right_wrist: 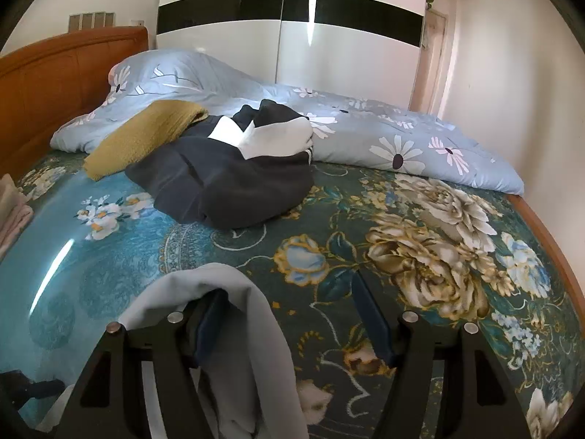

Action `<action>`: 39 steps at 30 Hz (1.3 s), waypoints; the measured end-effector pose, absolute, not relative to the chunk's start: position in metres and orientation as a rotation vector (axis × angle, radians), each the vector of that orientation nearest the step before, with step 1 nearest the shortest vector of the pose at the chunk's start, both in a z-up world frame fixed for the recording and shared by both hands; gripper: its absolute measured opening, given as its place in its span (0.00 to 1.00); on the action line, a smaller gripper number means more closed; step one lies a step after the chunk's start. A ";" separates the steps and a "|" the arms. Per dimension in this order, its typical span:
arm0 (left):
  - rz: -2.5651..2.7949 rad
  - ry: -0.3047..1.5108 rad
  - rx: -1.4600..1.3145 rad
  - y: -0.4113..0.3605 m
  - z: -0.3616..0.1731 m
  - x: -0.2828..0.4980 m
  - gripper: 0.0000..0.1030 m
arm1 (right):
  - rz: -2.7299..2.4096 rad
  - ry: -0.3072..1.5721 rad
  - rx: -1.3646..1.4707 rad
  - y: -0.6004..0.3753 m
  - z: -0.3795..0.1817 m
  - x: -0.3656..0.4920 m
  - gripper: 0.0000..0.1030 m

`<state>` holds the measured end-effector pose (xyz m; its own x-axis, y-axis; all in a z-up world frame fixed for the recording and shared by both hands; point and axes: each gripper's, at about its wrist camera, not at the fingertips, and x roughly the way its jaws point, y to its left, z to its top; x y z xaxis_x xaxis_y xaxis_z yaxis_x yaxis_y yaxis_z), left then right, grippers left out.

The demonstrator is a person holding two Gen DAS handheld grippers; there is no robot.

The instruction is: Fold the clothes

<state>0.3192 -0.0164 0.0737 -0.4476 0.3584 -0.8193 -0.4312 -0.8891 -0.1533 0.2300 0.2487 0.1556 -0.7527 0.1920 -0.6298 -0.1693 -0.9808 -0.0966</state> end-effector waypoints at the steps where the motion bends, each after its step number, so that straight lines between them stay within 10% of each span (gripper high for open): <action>1: 2.331 0.101 -1.291 -0.014 0.074 0.322 0.14 | 2.769 -0.044 -1.006 0.249 0.155 0.231 0.66; 19: 2.998 -0.244 -1.093 -0.192 0.162 0.252 0.04 | 2.988 -0.152 -1.024 0.174 0.169 0.186 0.66; 31: 2.921 -0.515 -1.487 -0.254 0.076 0.212 0.04 | 2.916 -0.346 -1.339 0.085 0.095 0.114 0.66; 37: 2.834 -0.655 -1.510 -0.252 0.066 0.221 0.15 | 2.963 -0.410 -1.361 0.086 0.103 0.128 0.69; 39: 2.800 -0.699 -1.476 -0.248 0.074 0.229 0.43 | 3.007 -0.446 -1.346 0.084 0.112 0.137 0.75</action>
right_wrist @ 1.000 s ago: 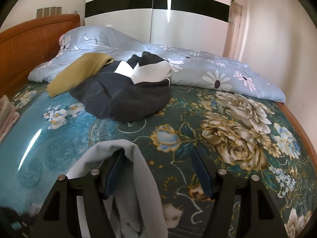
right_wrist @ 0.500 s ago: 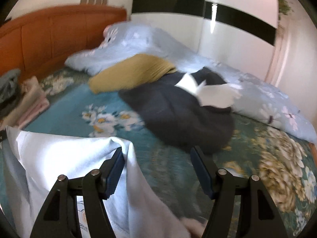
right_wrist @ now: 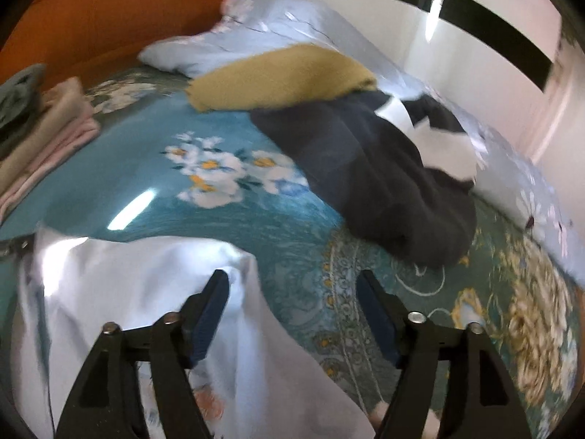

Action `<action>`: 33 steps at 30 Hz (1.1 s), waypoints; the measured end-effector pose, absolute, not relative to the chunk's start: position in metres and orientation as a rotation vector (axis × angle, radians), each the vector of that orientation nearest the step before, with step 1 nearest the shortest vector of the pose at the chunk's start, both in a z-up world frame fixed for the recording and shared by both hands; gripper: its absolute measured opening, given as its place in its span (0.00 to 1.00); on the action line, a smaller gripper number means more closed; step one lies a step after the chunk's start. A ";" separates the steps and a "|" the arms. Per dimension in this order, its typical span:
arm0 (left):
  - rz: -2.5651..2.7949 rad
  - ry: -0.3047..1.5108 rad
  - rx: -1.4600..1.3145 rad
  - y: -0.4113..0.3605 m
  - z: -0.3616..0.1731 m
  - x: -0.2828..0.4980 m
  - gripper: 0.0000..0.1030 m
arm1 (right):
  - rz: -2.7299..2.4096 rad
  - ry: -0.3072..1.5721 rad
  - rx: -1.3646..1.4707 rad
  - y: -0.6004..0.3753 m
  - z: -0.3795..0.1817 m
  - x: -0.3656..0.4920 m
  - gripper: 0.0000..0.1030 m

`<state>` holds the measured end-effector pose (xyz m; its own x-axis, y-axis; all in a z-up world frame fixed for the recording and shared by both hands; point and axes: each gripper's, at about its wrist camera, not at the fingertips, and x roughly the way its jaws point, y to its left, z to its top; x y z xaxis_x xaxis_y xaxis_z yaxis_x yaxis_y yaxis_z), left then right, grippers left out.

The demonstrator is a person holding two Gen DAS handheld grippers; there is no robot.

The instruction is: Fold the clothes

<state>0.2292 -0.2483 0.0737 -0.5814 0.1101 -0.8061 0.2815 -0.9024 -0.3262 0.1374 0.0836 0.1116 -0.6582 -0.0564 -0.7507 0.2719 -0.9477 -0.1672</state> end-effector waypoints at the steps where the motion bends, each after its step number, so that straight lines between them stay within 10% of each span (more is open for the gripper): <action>1: -2.642 0.705 1.375 -0.248 0.078 0.235 0.49 | -2.663 0.408 1.177 0.083 0.116 0.142 0.75; 10: -2.684 1.142 1.373 -0.213 0.083 0.294 0.63 | -2.681 0.237 1.216 0.116 0.149 0.181 0.76; 24: -3.113 0.706 1.604 -0.079 0.067 0.330 0.63 | -2.816 0.144 1.448 0.208 0.138 0.282 0.76; 33: -3.066 0.877 1.574 -0.105 0.061 0.330 0.63 | -2.623 0.459 1.441 0.150 0.104 0.336 0.76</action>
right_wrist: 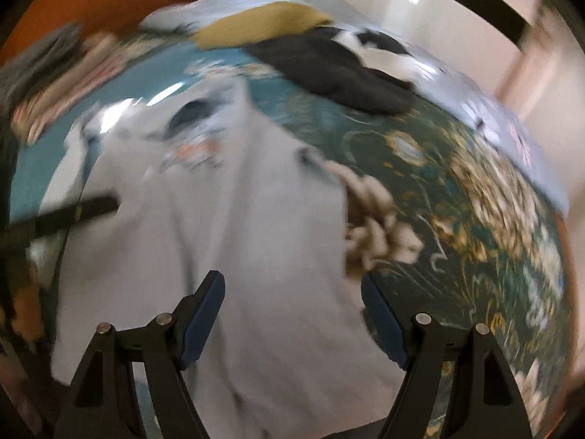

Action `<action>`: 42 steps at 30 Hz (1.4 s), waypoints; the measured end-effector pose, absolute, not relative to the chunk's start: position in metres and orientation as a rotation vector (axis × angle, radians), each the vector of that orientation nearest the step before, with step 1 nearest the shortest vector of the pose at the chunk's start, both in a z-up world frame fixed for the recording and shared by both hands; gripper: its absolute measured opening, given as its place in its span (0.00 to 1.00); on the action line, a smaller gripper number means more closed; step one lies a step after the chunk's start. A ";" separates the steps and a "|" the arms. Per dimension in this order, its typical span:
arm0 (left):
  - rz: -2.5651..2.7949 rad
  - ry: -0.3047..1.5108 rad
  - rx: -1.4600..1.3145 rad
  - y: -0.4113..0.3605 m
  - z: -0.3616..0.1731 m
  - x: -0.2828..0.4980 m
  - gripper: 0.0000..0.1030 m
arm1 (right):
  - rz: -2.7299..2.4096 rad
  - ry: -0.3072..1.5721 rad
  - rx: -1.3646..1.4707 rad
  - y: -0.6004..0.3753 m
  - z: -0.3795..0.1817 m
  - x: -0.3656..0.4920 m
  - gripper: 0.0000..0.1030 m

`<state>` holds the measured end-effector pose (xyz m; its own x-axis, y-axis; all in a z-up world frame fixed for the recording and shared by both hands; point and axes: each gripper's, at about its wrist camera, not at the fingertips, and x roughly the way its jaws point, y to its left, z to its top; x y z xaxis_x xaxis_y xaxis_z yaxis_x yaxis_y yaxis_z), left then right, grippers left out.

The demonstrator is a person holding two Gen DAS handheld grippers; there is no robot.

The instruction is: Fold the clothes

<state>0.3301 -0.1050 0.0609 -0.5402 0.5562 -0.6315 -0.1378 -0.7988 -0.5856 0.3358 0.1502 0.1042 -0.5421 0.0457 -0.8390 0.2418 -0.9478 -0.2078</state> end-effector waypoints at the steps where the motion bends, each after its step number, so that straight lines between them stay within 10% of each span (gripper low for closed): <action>1: 2.351 -0.682 -1.207 -0.106 0.060 0.330 0.63 | -2.636 0.518 1.442 0.147 0.101 0.335 0.76; 42: 2.345 -0.720 -1.218 -0.113 0.051 0.326 0.66 | -3.039 0.740 1.238 0.177 0.102 0.221 0.76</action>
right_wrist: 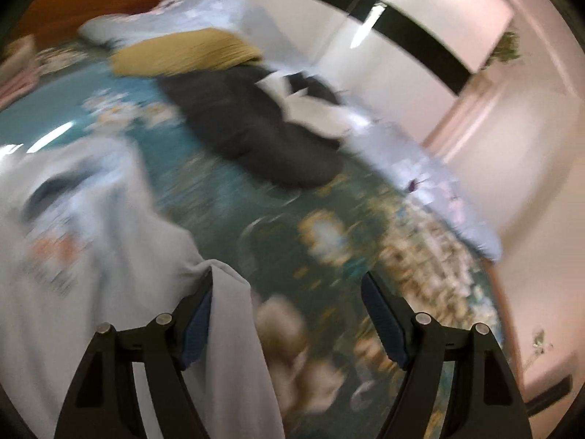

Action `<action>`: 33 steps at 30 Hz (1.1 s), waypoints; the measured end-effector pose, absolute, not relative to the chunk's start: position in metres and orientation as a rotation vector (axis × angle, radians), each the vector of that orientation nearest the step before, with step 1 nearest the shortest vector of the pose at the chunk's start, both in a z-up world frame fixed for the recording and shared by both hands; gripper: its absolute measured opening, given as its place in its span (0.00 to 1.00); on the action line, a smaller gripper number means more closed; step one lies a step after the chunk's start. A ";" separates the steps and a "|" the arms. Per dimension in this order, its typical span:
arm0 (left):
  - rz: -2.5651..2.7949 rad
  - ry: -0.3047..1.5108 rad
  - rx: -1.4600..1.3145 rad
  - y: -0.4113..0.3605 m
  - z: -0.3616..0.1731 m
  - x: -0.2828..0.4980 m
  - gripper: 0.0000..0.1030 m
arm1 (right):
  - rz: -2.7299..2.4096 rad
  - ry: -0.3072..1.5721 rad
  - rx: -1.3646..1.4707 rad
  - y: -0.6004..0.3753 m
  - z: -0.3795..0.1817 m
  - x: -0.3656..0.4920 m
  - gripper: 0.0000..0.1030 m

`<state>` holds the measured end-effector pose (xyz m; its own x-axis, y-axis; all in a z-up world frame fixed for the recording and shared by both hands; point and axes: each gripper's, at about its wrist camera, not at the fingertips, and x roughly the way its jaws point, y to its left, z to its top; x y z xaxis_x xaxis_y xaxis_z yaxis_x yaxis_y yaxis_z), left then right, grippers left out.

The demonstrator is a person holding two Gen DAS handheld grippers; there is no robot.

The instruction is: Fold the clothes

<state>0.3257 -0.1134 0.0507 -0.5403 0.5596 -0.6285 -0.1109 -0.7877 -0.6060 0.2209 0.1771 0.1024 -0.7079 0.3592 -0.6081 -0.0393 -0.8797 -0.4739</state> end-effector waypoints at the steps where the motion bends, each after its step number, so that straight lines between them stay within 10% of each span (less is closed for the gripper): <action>1: 2.346 -0.718 -1.218 -0.113 0.051 0.326 0.67 | 2.626 -0.622 -1.039 0.185 0.107 0.210 0.76; 12: 2.345 -0.713 -1.208 -0.113 0.050 0.323 0.68 | 2.447 -0.404 -0.884 0.268 0.160 0.110 0.76; 22: 2.339 -0.728 -1.208 -0.112 0.052 0.323 0.68 | 2.752 0.036 -1.268 0.298 0.145 0.208 0.76; 33: 2.325 -0.752 -1.205 -0.114 0.052 0.326 0.69 | 2.775 -0.286 -1.393 0.256 0.103 0.322 0.76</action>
